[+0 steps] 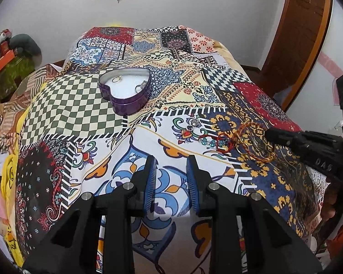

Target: Organize jewelry

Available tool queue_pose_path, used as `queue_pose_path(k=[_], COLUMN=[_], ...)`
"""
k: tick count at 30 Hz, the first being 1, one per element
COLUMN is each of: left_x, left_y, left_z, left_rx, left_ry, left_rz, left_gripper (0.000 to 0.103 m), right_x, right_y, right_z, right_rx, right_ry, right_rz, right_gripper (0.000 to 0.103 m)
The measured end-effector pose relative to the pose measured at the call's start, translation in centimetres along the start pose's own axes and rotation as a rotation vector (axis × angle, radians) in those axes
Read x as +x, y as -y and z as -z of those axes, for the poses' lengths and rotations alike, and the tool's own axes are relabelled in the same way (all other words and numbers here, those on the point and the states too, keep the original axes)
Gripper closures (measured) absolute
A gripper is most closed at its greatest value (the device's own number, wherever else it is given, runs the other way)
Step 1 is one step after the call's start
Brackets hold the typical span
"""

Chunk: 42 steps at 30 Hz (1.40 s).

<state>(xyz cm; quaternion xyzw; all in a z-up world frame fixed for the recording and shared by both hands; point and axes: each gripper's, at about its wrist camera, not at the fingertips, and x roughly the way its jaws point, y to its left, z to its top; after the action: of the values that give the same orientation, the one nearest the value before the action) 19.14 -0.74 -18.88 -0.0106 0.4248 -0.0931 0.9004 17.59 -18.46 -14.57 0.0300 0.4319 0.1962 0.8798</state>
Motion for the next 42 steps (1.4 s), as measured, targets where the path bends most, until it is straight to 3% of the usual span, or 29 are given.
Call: queue_pose_path(k=[24,34,39,42], left_x=[2.8,5.8,6.4,6.6], left_y=[0.5,1.7,1.9,1.9], left_z=[-3.5,-4.5,-4.6,-4.7], left_rx=[0.037,0.079,0.095,0.099], left_ry=[0.001,-0.067,-0.073,-0.073], left_rz=[0.027,0.082,0.093,0.1], left_gripper=[0.076,0.076,0.093,0.095], right_x=[-2.0,-1.2,-0.7,-0.5], right_y=[1.8,1.9,1.7,1.5], right_z=[-3.6,-4.3,-4.2,-4.3], right_rx=[0.013,0.01,0.004,0.001], right_ry=[0.127,0.127,0.116,0.112], right_rz=[0.004,-0.01,-0.015,-0.02], right_gripper=[0.1,0.1,0.1,0.1])
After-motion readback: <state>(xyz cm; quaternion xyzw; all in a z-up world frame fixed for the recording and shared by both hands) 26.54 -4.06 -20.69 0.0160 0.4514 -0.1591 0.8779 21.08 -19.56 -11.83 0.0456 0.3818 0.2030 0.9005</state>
